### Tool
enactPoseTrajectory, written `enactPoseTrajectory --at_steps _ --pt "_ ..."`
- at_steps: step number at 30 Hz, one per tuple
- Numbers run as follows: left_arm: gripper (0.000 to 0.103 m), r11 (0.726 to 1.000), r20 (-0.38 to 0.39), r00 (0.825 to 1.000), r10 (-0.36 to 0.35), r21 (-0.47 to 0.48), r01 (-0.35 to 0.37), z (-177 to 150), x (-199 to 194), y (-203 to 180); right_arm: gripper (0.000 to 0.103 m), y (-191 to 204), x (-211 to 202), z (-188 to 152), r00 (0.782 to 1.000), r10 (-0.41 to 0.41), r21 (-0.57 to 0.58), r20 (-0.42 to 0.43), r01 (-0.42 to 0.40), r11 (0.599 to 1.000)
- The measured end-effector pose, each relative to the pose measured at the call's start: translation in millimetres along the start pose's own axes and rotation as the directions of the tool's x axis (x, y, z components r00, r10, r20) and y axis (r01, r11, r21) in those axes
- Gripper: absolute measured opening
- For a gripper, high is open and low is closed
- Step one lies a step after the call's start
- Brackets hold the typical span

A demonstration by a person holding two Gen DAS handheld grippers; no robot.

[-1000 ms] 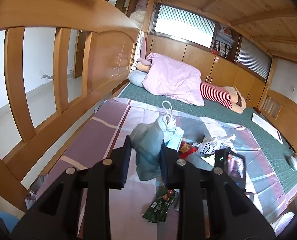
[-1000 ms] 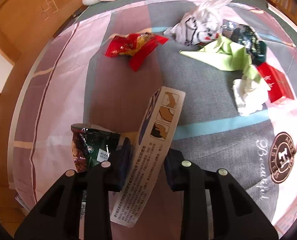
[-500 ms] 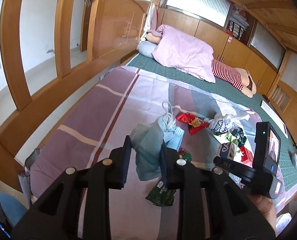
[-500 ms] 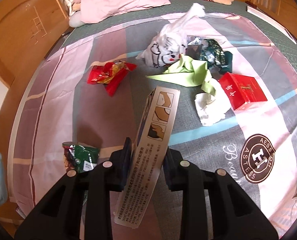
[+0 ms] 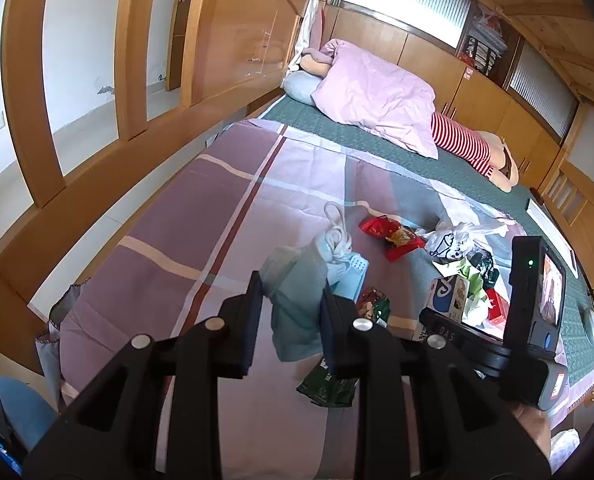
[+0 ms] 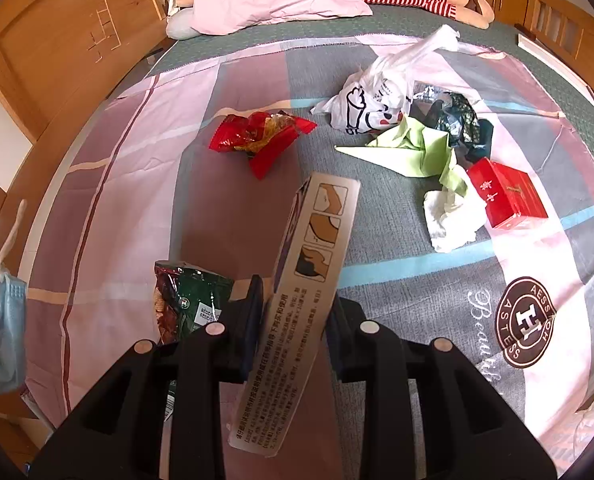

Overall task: Collect trash
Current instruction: 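Lift the face mask with the left tool while the right tool lifts the ointment box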

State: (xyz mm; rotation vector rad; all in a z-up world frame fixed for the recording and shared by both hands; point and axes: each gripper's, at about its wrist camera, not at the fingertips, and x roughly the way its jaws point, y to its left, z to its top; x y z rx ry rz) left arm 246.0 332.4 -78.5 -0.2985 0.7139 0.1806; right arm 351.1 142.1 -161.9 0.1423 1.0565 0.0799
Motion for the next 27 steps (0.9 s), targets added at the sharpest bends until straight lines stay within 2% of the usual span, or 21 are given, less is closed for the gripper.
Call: enactPoseTrajectory --at_steps 27 --pt "0.027 1.0 -0.026 1.0 0.011 0.001 -0.011 -4.0 6.3 -2.2 0.03 4.8 0.9 -3.1 0.997 0.066 0.015 -0.037 -0.066 0.998"
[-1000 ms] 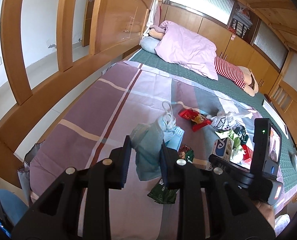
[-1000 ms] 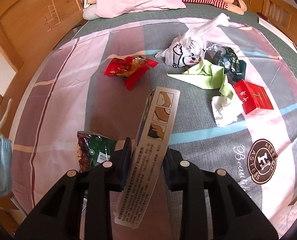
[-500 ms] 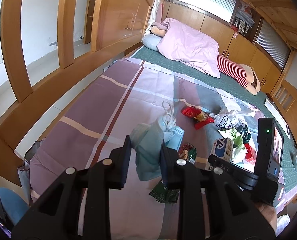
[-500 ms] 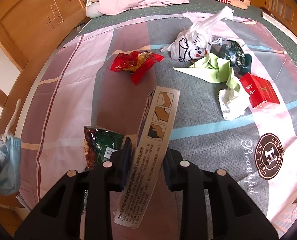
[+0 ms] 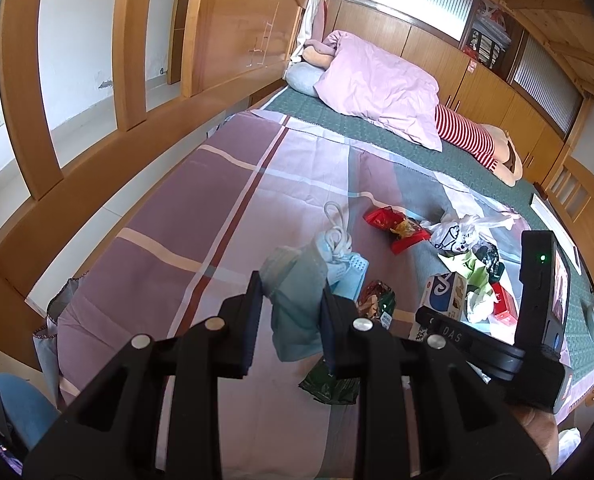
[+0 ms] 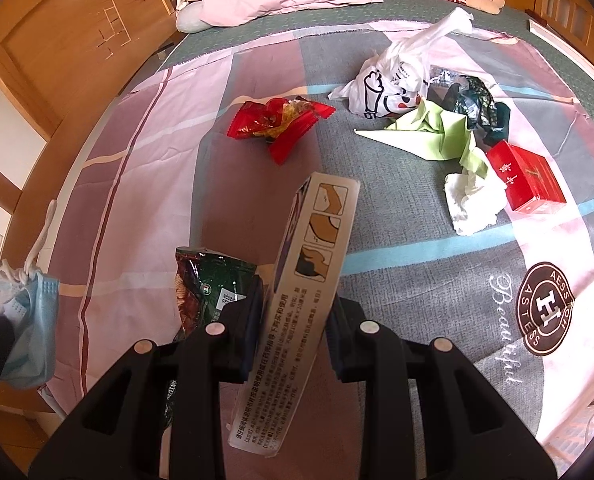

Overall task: Collect trash
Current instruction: 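Lift the face mask with the left tool while the right tool lifts the ointment box, then carry mask and box over the white trash bag and open both tools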

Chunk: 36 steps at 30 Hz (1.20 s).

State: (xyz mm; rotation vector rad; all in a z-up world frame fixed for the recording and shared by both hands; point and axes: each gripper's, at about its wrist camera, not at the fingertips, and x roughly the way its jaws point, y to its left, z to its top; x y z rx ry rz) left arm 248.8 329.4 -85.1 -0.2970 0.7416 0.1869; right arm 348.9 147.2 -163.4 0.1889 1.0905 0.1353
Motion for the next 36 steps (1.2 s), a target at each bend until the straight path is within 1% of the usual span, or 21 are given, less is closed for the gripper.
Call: enactPoseTrajectory --at_steps 13,15,16,18,20,22,23,25,26,28,29,30,31,32,33,34,35,36 --pt "0.027 1.0 -0.016 1.0 -0.007 -0.001 0.007 -2 2 -1 0.03 0 0 -1 1.0 0.002 0.002 -0.001 -0.002 1.0" --pt "0.027 1.0 -0.018 1.0 -0.011 0.0 0.011 -2 3 -2 0.03 -3 -5 -1 1.0 0.007 0.021 0.02 -0.007 1.0" --pt "0.027 1.0 -0.019 1.0 -0.018 -0.001 0.018 -1 5 -2 0.03 -7 -12 -2 0.999 0.019 0.045 0.046 -0.021 0.999" --pt "0.027 0.998 -0.023 0.997 -0.068 -0.016 0.067 1 7 -2 0.03 -16 -30 -6 0.993 0.036 0.083 0.11 -0.045 0.996" --pt "0.027 0.991 -0.038 0.99 -0.134 -0.017 0.133 1 8 -6 0.03 -27 -54 -14 0.983 0.059 0.117 0.174 -0.08 0.99" --pt "0.027 0.976 -0.059 0.974 -0.219 -0.011 0.219 -1 9 -13 0.03 -45 -81 -24 0.968 0.092 0.14 0.232 -0.127 0.982" --pt "0.027 0.958 -0.079 0.954 -0.288 -0.007 0.288 -2 8 -19 0.03 -54 -94 -28 0.964 0.098 0.144 0.248 -0.137 0.98" --pt "0.027 0.931 -0.103 0.926 -0.362 0.011 0.365 -5 7 -27 0.03 -76 -123 -37 0.961 0.117 0.154 0.252 -0.159 0.975" --pt "0.027 0.912 -0.116 0.908 -0.403 0.026 0.409 -7 5 -34 0.03 -88 -138 -41 0.96 0.126 0.159 0.252 -0.169 0.973" --pt "0.027 0.878 -0.145 0.873 -0.465 0.047 0.475 -13 3 -47 0.03 -114 -172 -52 0.959 0.101 0.157 0.263 -0.146 0.977" --pt "0.027 0.858 -0.165 0.852 -0.497 0.056 0.511 -17 1 -56 0.03 -133 -194 -61 0.959 0.049 0.157 0.278 -0.095 0.983" --pt "0.027 0.839 -0.183 0.832 -0.523 0.063 0.541 -21 0 -64 0.03 -147 -208 -69 0.958 0.007 0.16 0.286 -0.055 0.986" --pt "0.027 0.814 -0.207 0.806 -0.555 0.066 0.577 -26 -2 -74 0.03 -161 -221 -79 0.956 -0.043 0.17 0.29 -0.007 0.985" --pt "0.027 0.793 -0.227 0.783 -0.579 0.064 0.606 -30 -4 -82 0.03 -178 -234 -91 0.952 -0.096 0.189 0.289 0.041 0.981" --pt "0.027 0.777 -0.243 0.764 -0.598 0.061 0.627 -34 -5 -87 0.03 -197 -245 -104 0.95 -0.148 0.215 0.276 0.089 0.973" --pt "0.027 0.755 -0.262 0.739 -0.621 0.056 0.654 -38 -8 -95 0.03 -213 -252 -116 0.949 -0.184 0.241 0.257 0.122 0.963" --pt "0.027 0.723 -0.285 0.704 -0.65 0.052 0.689 -43 -11 -105 0.03 -230 -257 -129 0.949 -0.216 0.27 0.229 0.151 0.951" --pt "0.027 0.696 -0.304 0.675 -0.672 0.053 0.716 -49 -15 -115 0.03 -248 -259 -145 0.951 -0.245 0.297 0.187 0.183 0.937"
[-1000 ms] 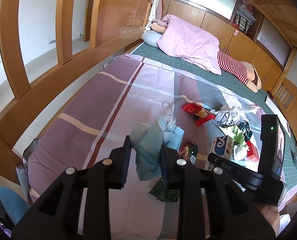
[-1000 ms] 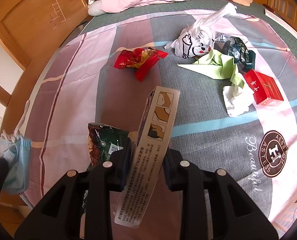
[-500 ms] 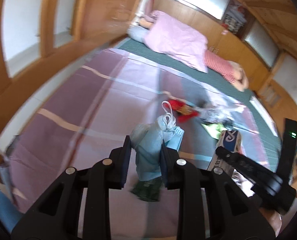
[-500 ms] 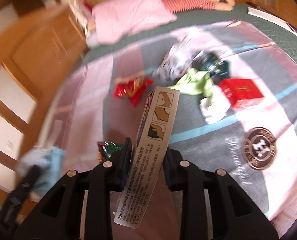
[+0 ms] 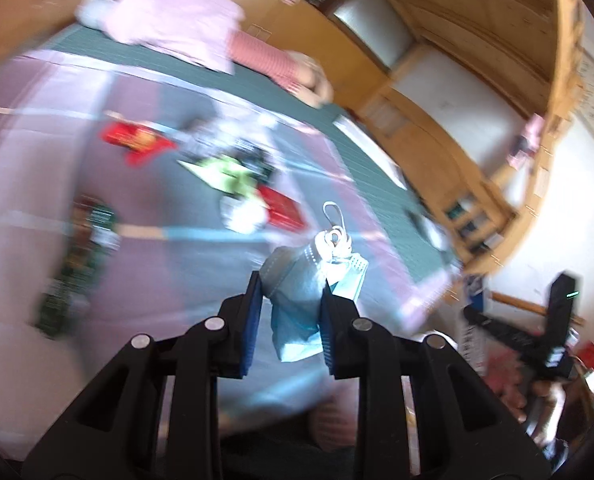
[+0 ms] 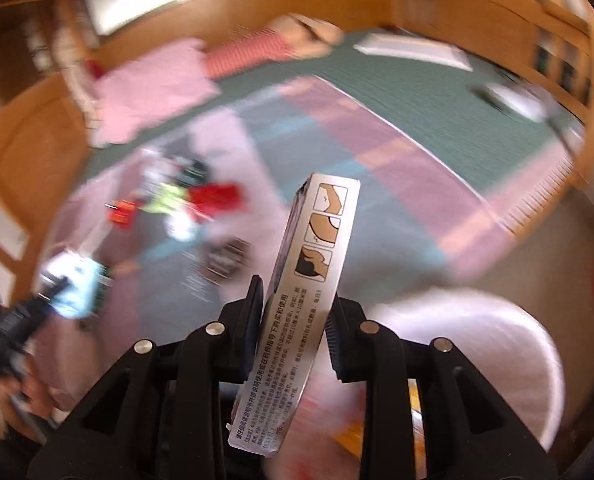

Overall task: Collect trash
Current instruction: 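Carry mask and box over the white trash bag and open both tools, then grasp the green wafer bag with the left tool while the right tool grasps the white tissue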

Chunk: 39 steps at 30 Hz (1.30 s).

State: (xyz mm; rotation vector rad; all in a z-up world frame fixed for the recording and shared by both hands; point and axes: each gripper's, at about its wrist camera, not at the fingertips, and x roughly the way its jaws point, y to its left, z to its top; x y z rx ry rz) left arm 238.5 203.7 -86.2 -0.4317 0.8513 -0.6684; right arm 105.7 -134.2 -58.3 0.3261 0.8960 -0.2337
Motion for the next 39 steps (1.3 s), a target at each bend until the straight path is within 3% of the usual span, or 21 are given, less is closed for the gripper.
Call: enactPoseTrajectory --at_steps 2,4,5,6,9,12,13,14,15,19,21,22,23,25,27,28,30,31,32,35,39 --pt "0.027 0.997 -0.044 0.997 -0.07 0.02 0.07 -8 13 -22 0.03 -33 7 -22 0.992 -0.078 0.008 -0.095 0.079 0.997" --pt "0.027 0.99 -0.093 0.987 -0.131 0.036 0.135 -18 27 -46 0.032 -52 20 -45 0.965 -0.148 -0.017 -0.215 0.148 0.989" --pt "0.027 0.985 -0.122 0.98 -0.158 0.05 0.165 -25 36 -61 0.039 -69 25 -59 0.946 -0.171 0.006 -0.276 0.18 0.984" --pt "0.027 0.979 -0.151 0.971 -0.184 0.061 0.195 -33 44 -75 0.047 -80 24 -66 0.943 -0.158 0.052 -0.292 0.18 0.982" --pt "0.027 0.943 -0.277 0.917 -0.286 0.086 0.32 -61 71 -121 0.058 -122 1 -73 0.966 -0.081 0.268 -0.247 0.148 0.952" --pt "0.028 0.895 -0.397 0.853 -0.338 0.146 0.422 -92 96 -171 0.06 -144 -35 -64 0.981 -0.138 0.351 -0.133 0.177 0.92" --pt "0.041 0.871 -0.456 0.821 -0.343 0.174 0.46 -104 104 -188 0.061 -147 -44 -60 0.983 -0.154 0.364 -0.102 0.181 0.914" --pt "0.053 0.861 -0.484 0.807 -0.338 0.188 0.473 -110 109 -195 0.063 -151 -54 -56 0.984 -0.163 0.376 -0.07 0.178 0.909" --pt "0.074 0.858 -0.496 0.807 -0.321 0.209 0.469 -115 111 -202 0.064 -153 -63 -51 0.986 -0.164 0.387 -0.038 0.166 0.907" --pt "0.08 0.894 -0.38 0.887 -0.262 0.25 0.371 -86 94 -187 0.064 -148 -73 -30 0.987 -0.155 0.384 0.032 0.131 0.914" --pt "0.085 0.943 -0.248 0.953 -0.176 0.234 0.235 -46 73 -151 0.064 -134 -70 -20 0.988 -0.145 0.351 0.045 0.12 0.929" --pt "0.085 0.958 -0.201 0.974 -0.109 0.239 0.157 -32 65 -136 0.064 -127 -66 -13 0.989 -0.138 0.328 0.046 0.115 0.938" --pt "0.085 0.969 -0.137 0.99 0.015 0.247 0.019 -12 55 -113 0.064 -117 -64 -8 0.991 -0.123 0.298 0.048 0.103 0.949" --pt "0.086 0.95 -0.045 0.971 0.235 0.22 -0.22 17 40 -65 0.065 -87 -49 1 0.997 -0.068 0.239 0.047 0.055 0.969" --pt "0.086 0.901 -0.012 0.906 0.423 0.115 -0.419 37 28 2 0.067 -43 -22 15 1.0 0.014 0.179 0.023 -0.018 0.984" --pt "0.085 0.877 -0.033 0.877 0.479 0.041 -0.478 41 24 35 0.067 -21 -7 20 0.999 0.05 0.151 0.012 -0.052 0.987" --pt "0.084 0.854 -0.137 0.853 0.504 -0.073 -0.516 43 23 78 0.067 32 27 36 0.994 0.112 0.067 -0.002 -0.112 0.991" --pt "0.084 0.856 -0.173 0.858 0.483 -0.11 -0.504 45 23 92 0.067 55 42 43 0.991 0.135 0.036 -0.005 -0.135 0.99" --pt "0.084 0.873 -0.186 0.883 0.432 -0.162 -0.461 44 21 101 0.067 79 61 49 0.986 0.169 0.011 -0.016 -0.169 0.986" --pt "0.085 0.856 -0.218 0.886 0.41 -0.244 -0.456 40 9 113 0.067 154 125 66 0.967 0.25 -0.066 -0.054 -0.253 0.965" --pt "0.085 0.828 -0.264 0.91 0.319 -0.391 -0.403 26 -3 131 0.067 223 188 85 0.992 0.128 -0.222 -0.024 -0.13 0.966"
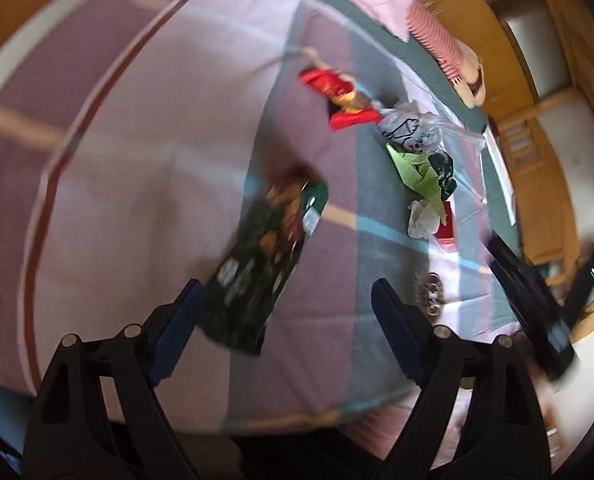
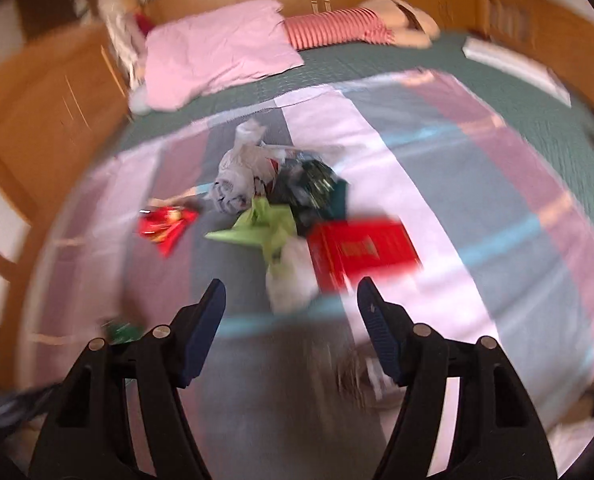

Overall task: Collect trash
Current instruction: 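Grasp the green wafer bag with the left tool while the right tool grasps the white tissue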

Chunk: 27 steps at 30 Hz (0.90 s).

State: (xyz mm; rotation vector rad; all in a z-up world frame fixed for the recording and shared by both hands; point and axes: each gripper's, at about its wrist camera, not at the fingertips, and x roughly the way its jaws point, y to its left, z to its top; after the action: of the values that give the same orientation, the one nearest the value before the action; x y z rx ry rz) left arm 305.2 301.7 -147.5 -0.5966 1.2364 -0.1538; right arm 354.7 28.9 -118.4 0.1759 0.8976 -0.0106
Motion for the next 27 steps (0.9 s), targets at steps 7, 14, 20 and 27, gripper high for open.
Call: enactPoseTrajectory --at_steps 7,14,20,27 --pt "0.086 0.999 0.027 0.999 0.031 -0.017 -0.031 4 -14 15 0.047 33 99 4 0.945 -0.256 -0.188 -0.202 0.219 0.958" --pt "0.086 0.999 0.049 0.998 0.031 -0.037 -0.029 6 -20 18 0.02 21 74 -17 0.966 -0.11 -0.092 -0.233 0.091 0.992" --pt "0.086 0.995 0.057 0.996 0.064 -0.083 -0.059 7 -21 33 0.02 23 31 -40 0.928 0.263 0.131 -0.263 -0.236 0.963" --pt "0.086 0.991 0.023 0.995 0.1 -0.09 -0.098 10 2 37 0.021 47 37 -76 0.925 0.181 0.066 -0.335 -0.168 0.984"
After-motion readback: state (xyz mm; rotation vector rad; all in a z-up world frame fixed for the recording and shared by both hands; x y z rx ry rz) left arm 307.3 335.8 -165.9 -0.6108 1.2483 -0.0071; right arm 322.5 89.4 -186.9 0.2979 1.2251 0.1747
